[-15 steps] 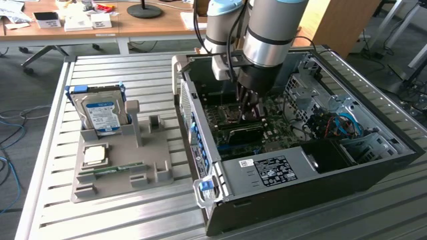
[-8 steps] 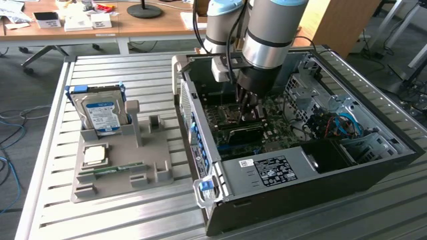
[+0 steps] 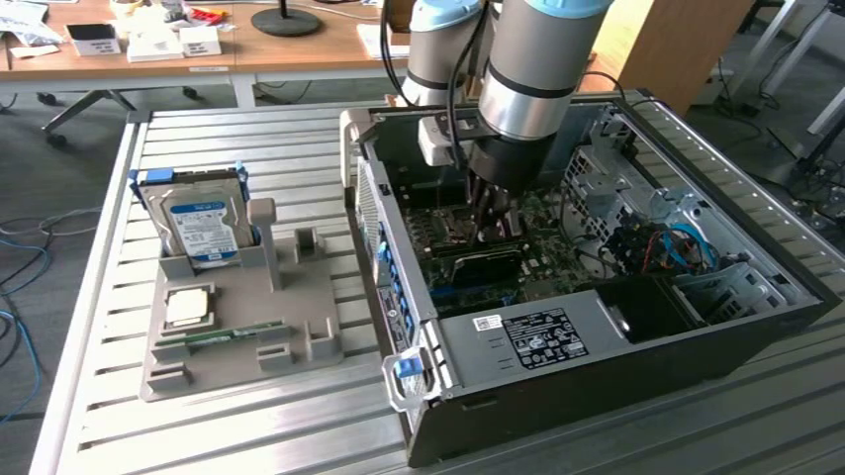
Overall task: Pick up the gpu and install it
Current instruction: 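Press down on the gpu until it lock into place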
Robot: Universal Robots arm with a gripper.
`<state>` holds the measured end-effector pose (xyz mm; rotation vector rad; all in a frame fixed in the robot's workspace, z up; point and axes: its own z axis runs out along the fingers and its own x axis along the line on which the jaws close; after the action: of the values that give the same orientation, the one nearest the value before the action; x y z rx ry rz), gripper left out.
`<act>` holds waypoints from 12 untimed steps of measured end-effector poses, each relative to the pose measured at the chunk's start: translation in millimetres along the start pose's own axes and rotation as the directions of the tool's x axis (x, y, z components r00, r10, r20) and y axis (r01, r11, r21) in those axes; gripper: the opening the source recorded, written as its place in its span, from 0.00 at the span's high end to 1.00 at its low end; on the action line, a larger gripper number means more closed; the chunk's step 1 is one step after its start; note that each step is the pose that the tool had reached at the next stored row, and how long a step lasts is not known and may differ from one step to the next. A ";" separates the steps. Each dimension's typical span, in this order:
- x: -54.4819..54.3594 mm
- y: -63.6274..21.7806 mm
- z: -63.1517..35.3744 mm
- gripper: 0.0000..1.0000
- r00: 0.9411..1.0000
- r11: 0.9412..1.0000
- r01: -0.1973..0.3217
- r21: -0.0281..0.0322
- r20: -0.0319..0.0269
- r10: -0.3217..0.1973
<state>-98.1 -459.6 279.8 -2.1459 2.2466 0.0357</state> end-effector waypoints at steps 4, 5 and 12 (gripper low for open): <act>-0.3 -0.1 0.3 0.89 1.000 1.000 0.000 0.000 0.000 0.000; -0.6 -0.2 0.4 0.89 1.000 1.000 0.000 0.000 0.000 0.000; -1.7 -1.4 2.7 0.89 1.000 1.000 0.000 0.000 0.000 0.000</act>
<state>-96.5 -457.9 277.2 -2.1457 2.2467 0.0357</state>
